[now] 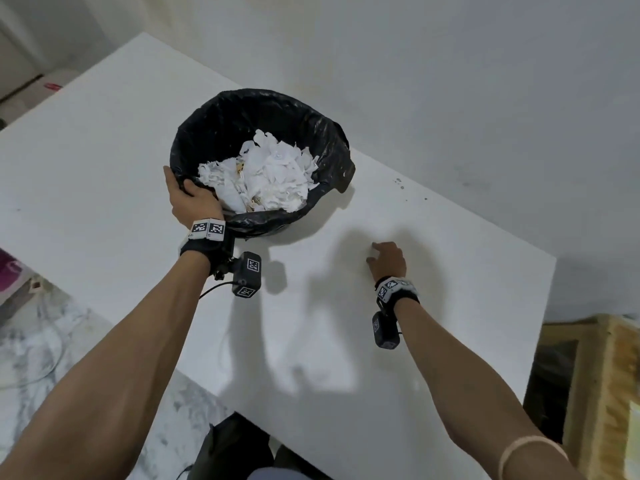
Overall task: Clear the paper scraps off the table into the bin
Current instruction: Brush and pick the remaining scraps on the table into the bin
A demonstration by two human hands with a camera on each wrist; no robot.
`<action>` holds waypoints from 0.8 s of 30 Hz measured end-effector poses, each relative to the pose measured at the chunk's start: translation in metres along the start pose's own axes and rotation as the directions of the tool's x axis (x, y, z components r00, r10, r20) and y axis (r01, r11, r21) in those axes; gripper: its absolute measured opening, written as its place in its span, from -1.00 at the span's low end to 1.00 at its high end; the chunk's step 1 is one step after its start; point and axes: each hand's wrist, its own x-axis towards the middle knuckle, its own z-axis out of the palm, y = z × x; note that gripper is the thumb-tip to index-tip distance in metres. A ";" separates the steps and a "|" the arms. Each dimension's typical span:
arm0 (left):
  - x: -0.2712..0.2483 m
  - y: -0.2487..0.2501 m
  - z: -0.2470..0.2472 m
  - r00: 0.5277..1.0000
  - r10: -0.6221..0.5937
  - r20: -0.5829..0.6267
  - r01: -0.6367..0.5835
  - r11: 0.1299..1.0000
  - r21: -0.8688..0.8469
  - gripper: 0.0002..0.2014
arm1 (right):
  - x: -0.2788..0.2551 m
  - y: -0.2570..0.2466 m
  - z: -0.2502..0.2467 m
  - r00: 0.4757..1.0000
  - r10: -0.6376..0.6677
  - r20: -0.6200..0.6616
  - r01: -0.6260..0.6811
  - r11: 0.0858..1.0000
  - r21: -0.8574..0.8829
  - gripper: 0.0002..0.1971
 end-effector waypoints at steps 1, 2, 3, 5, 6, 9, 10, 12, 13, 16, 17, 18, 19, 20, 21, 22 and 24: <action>-0.002 -0.001 -0.001 1.000 0.005 -0.018 -0.005 1.000 0.002 -0.56 | -0.004 0.001 0.004 0.999 -0.050 -0.008 0.049 0.998 -0.043 -0.69; -0.004 -0.003 -0.002 0.999 0.007 -0.036 -0.007 1.000 -0.001 -0.56 | -0.008 0.002 0.008 0.994 -0.107 -0.018 0.105 0.991 -0.085 -0.73; -0.006 -0.004 -0.002 0.998 0.007 -0.055 -0.007 1.000 -0.004 -0.56 | -0.012 0.003 0.011 0.988 -0.154 -0.023 0.151 0.982 -0.113 -0.75; -0.009 -0.009 -0.004 0.997 0.005 -0.082 -0.006 1.000 -0.011 -0.56 | -0.020 0.008 0.015 0.979 -0.202 -0.030 0.198 0.973 -0.115 -0.77; -0.010 -0.011 -0.004 0.996 0.010 -0.088 -0.011 1.000 -0.015 -0.56 | -0.021 0.011 0.015 0.977 -0.212 -0.026 0.208 0.973 -0.101 -0.77; -0.012 -0.019 -0.007 0.996 0.023 -0.091 -0.025 0.999 -0.023 -0.56 | -0.020 0.017 0.009 0.983 -0.182 0.014 0.183 0.983 -0.021 -0.77; -0.013 -0.021 -0.008 0.996 0.021 -0.087 -0.023 0.999 -0.023 -0.56 | -0.019 0.018 0.004 0.989 -0.149 0.024 0.148 0.988 0.041 -0.77; -0.017 -0.020 -0.010 0.997 0.019 -0.072 -0.020 1.000 -0.012 -0.55 | -0.015 0.019 -0.011 0.997 -0.078 0.001 0.076 0.980 0.183 -0.78; -0.020 -0.018 -0.011 0.998 0.018 -0.061 -0.018 1.000 -0.006 -0.55 | -0.013 0.017 -0.021 0.998 -0.058 -0.033 0.065 0.967 0.245 -0.79; -0.026 -0.012 -0.014 1.000 0.018 -0.008 -0.018 1.000 0.018 -0.55 | -0.008 -0.003 -0.061 0.990 -0.092 -0.103 0.125 0.908 0.399 -0.84; -0.027 -0.011 -0.016 1.000 0.023 0.013 -0.023 0.999 0.027 -0.54 | -0.007 -0.013 -0.076 0.987 -0.109 -0.118 0.149 0.893 0.425 -0.84; -0.027 -0.010 -0.017 0.999 0.025 0.035 -0.026 0.999 0.031 -0.54 | -0.006 -0.025 -0.091 0.983 -0.124 -0.137 0.172 0.883 0.436 -0.85; -0.026 -0.009 -0.018 0.998 0.030 0.059 -0.032 0.999 0.029 -0.54 | -0.005 -0.038 -0.104 0.978 -0.137 -0.158 0.194 0.874 0.445 -0.85; -0.025 -0.008 -0.018 0.996 0.037 0.084 -0.039 0.999 0.026 -0.54 | -0.006 -0.052 -0.116 0.972 -0.154 -0.176 0.219 0.863 0.455 -0.85; -0.025 -0.008 -0.020 0.994 0.042 0.105 -0.045 0.999 0.019 -0.54 | -0.008 -0.066 -0.125 0.966 -0.177 -0.188 0.247 0.851 0.465 -0.85; -0.024 -0.008 -0.021 0.991 0.047 0.124 -0.049 0.999 0.009 -0.53 | -0.012 -0.079 -0.131 0.960 -0.199 -0.199 0.272 0.836 0.476 -0.86; -0.022 -0.006 -0.022 0.982 0.071 0.174 -0.071 0.997 -0.004 -0.52 | -0.023 -0.105 -0.138 0.946 -0.221 -0.236 0.314 0.804 0.505 -0.88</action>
